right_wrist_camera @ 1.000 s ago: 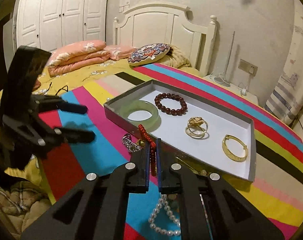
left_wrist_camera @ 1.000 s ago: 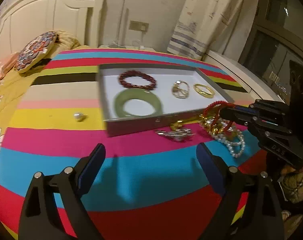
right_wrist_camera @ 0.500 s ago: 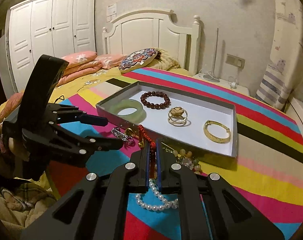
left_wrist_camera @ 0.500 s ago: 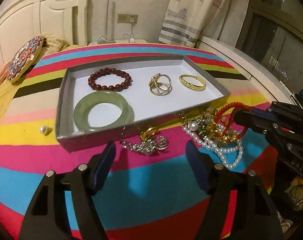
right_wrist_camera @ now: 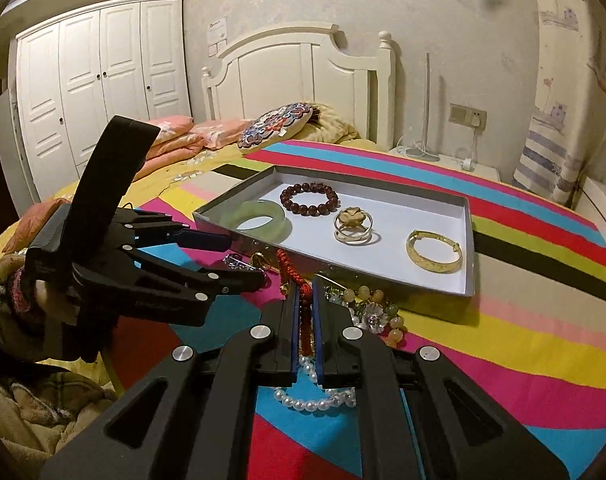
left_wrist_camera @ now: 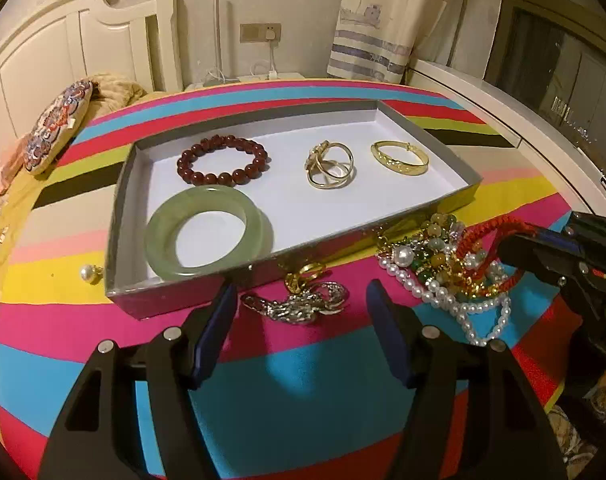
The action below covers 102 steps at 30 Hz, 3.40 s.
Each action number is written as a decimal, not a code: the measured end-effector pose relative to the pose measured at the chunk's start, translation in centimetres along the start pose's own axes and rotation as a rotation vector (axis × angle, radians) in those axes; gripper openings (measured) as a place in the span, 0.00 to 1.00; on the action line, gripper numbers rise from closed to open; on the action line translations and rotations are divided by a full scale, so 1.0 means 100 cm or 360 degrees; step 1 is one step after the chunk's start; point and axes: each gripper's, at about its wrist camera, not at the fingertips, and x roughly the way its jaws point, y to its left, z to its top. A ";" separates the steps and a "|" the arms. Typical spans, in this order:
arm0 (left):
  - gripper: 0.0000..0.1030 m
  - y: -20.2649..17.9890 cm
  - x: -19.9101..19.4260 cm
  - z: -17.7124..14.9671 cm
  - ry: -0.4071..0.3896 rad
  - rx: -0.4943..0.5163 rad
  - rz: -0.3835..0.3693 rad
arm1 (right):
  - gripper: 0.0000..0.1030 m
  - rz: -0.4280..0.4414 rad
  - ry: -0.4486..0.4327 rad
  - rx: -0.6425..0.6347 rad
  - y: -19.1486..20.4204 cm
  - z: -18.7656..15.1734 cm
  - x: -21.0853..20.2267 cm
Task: Organize jewelry
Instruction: 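Lower the left gripper onto the silver brooch and grasp it, then carry the silver brooch and red strand into the tray and open both grippers, then withdraw both grippers from the tray toward the pearl pile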
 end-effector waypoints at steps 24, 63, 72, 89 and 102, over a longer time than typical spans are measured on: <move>0.48 0.000 -0.019 -0.011 -0.0129 0.0030 -0.0052 | 0.06 0.0003 -0.0066 0.0107 -0.007 -0.003 -0.006; 0.48 -0.008 0.013 0.073 -0.0101 0.0263 0.0104 | 0.06 -0.0164 0.0083 0.0311 -0.080 0.078 0.069; 0.48 -0.001 0.036 0.077 -0.0022 0.0287 0.0143 | 0.06 -0.0212 0.0241 0.0341 -0.095 0.086 0.115; 0.49 -0.001 0.054 0.076 0.0018 0.0333 0.0207 | 0.06 -0.0238 0.0346 0.0317 -0.090 0.100 0.145; 0.68 0.003 0.044 0.078 -0.0026 0.0313 0.0233 | 0.47 -0.0269 0.0309 0.0439 -0.108 0.105 0.135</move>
